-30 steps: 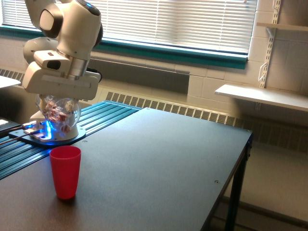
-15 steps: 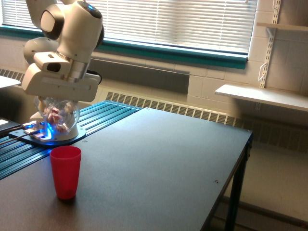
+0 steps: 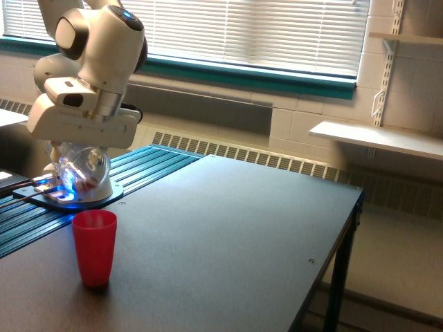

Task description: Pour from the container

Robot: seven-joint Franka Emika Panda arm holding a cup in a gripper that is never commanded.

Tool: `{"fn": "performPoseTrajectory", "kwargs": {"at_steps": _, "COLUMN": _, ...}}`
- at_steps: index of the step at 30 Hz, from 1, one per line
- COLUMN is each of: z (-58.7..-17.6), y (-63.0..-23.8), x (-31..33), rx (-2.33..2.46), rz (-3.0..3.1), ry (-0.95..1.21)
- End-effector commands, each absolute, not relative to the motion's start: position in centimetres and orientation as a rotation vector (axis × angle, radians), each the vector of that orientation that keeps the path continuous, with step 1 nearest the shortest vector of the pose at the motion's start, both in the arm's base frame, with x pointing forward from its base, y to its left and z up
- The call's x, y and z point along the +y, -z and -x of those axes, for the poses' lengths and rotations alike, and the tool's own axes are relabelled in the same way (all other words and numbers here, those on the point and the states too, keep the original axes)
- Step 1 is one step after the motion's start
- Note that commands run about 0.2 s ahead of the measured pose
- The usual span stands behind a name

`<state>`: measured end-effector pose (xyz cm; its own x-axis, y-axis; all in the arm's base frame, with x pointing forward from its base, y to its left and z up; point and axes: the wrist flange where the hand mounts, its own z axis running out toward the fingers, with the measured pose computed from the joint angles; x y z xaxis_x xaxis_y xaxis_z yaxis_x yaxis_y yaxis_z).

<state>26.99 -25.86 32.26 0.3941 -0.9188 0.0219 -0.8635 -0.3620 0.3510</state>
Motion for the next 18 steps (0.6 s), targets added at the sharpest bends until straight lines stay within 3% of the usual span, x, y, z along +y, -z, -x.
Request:
{"fn": "performPoseTrajectory", "kwargs": {"at_steps": 1, "z": -26.86, "y": -32.38, "x": -25.93, "rx": -1.535, "rz": -2.345, "ry": 0.233}}
{"fn": "performPoseTrajectory", "kwargs": {"at_steps": 18, "z": -26.89, "y": -32.58, "x": -25.28, "rx": -1.474, "rz": -2.348, "ry": 0.184}}
